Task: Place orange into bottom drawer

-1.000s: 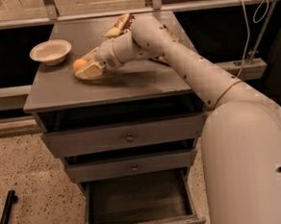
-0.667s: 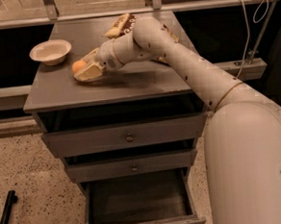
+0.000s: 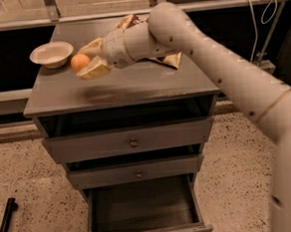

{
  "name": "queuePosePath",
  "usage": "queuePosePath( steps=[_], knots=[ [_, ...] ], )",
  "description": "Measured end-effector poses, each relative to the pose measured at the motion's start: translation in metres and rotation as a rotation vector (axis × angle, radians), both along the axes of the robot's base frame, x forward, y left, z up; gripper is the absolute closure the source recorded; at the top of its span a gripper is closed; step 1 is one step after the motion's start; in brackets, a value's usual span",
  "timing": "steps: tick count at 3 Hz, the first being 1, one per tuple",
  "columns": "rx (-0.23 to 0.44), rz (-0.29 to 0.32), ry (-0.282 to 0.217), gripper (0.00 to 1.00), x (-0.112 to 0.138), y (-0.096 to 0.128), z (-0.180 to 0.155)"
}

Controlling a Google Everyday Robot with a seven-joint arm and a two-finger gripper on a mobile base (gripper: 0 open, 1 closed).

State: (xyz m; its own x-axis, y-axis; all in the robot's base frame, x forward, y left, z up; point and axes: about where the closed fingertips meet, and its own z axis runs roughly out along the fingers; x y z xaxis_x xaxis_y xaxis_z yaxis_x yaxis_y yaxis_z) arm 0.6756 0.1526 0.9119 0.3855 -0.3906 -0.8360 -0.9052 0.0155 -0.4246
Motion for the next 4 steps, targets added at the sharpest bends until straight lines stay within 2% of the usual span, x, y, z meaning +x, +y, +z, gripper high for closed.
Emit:
queuePosePath(
  steps=[1, 2, 3, 4],
  knots=[
    [0.010, -0.099, -0.160, 1.00, -0.049, -0.026, 0.062],
    [0.054, -0.256, -0.112, 1.00, -0.077, -0.063, 0.058],
    [0.016, -0.315, -0.079, 1.00, -0.083, -0.096, 0.023],
    [0.024, -0.270, -0.073, 1.00, -0.073, -0.088, 0.012]
  ],
)
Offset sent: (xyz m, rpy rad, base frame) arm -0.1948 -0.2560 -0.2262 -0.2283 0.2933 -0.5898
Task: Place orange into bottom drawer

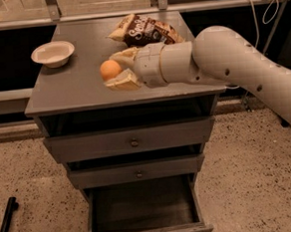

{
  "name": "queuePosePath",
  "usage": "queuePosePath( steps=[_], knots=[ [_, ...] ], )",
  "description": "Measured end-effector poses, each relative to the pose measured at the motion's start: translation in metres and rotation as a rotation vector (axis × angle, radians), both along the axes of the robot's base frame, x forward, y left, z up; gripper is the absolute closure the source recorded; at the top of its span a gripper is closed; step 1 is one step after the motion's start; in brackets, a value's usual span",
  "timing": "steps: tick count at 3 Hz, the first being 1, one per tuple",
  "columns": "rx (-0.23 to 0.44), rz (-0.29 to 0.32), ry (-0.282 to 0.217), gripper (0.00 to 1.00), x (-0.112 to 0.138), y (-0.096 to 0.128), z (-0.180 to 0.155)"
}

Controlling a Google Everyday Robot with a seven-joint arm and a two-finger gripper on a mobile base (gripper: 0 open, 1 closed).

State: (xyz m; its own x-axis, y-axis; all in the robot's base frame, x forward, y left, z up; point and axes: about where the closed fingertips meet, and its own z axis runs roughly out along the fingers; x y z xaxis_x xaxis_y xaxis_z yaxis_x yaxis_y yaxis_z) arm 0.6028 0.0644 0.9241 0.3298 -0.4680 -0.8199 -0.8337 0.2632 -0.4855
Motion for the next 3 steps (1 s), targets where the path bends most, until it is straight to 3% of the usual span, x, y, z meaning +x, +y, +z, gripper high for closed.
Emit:
queuePosePath(
  steps=[1, 2, 3],
  knots=[
    [0.014, 0.066, 0.019, 1.00, -0.002, -0.001, -0.050],
    [0.013, 0.067, 0.062, 1.00, -0.024, -0.047, -0.140],
    [0.013, 0.067, 0.062, 1.00, -0.026, -0.040, -0.129]
  ],
)
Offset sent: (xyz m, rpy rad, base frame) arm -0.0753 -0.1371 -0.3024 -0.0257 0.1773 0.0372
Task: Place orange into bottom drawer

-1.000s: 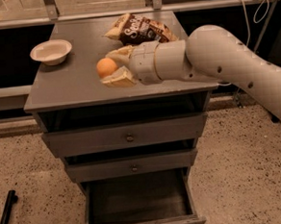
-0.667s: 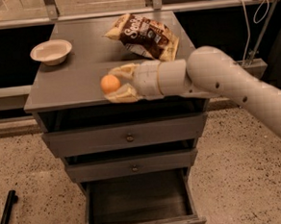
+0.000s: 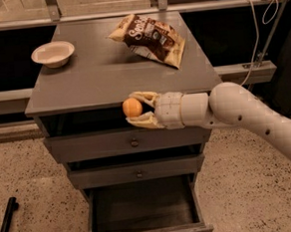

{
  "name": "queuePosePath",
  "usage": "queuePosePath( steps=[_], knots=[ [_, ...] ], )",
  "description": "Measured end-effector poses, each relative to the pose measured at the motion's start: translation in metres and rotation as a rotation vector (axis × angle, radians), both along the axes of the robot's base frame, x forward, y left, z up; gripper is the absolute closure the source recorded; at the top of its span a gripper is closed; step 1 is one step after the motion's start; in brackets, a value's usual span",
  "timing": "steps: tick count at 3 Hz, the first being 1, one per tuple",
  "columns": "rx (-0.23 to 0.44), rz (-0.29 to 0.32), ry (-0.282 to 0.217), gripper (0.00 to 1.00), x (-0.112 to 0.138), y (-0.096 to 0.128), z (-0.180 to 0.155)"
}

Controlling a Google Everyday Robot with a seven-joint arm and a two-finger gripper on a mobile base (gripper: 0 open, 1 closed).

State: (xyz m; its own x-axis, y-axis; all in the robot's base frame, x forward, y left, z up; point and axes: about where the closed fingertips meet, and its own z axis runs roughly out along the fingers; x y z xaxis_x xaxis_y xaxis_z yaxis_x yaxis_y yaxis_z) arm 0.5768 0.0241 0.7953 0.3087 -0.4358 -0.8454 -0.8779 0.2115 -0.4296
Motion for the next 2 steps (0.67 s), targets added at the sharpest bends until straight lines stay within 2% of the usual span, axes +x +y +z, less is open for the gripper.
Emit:
queuePosePath(
  steps=[2],
  knots=[
    [0.000, 0.000, 0.000, 1.00, -0.0004, 0.0020, 0.0032]
  ],
)
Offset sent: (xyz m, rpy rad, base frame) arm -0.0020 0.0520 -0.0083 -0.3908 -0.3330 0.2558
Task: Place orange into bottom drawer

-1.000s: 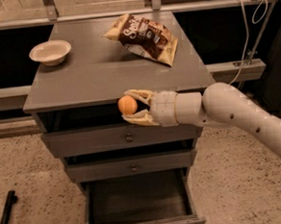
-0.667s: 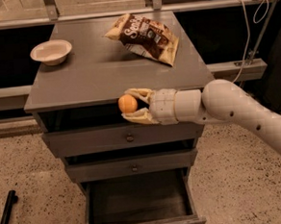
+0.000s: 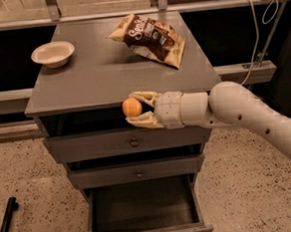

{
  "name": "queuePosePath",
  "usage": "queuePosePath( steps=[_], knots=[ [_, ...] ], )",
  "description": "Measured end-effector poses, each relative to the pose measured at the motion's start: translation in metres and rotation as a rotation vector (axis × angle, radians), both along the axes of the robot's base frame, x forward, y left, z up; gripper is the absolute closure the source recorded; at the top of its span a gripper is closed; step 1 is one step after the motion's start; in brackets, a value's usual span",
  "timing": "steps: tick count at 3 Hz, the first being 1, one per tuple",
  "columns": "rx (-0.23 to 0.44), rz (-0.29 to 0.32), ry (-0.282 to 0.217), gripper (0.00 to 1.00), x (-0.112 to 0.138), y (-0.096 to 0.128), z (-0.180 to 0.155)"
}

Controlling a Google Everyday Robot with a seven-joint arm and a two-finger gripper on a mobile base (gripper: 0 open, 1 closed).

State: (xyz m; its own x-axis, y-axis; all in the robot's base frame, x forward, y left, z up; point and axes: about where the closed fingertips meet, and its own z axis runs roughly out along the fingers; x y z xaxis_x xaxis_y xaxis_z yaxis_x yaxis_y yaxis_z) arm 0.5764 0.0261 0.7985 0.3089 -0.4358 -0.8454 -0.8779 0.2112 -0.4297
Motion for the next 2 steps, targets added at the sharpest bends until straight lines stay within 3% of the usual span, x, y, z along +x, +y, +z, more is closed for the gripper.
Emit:
queuePosePath(
  steps=[1, 2],
  knots=[
    [0.000, 0.000, 0.000, 1.00, 0.000, 0.001, 0.002],
    [-0.082, 0.072, -0.092, 1.00, -0.012, 0.012, -0.002]
  ],
)
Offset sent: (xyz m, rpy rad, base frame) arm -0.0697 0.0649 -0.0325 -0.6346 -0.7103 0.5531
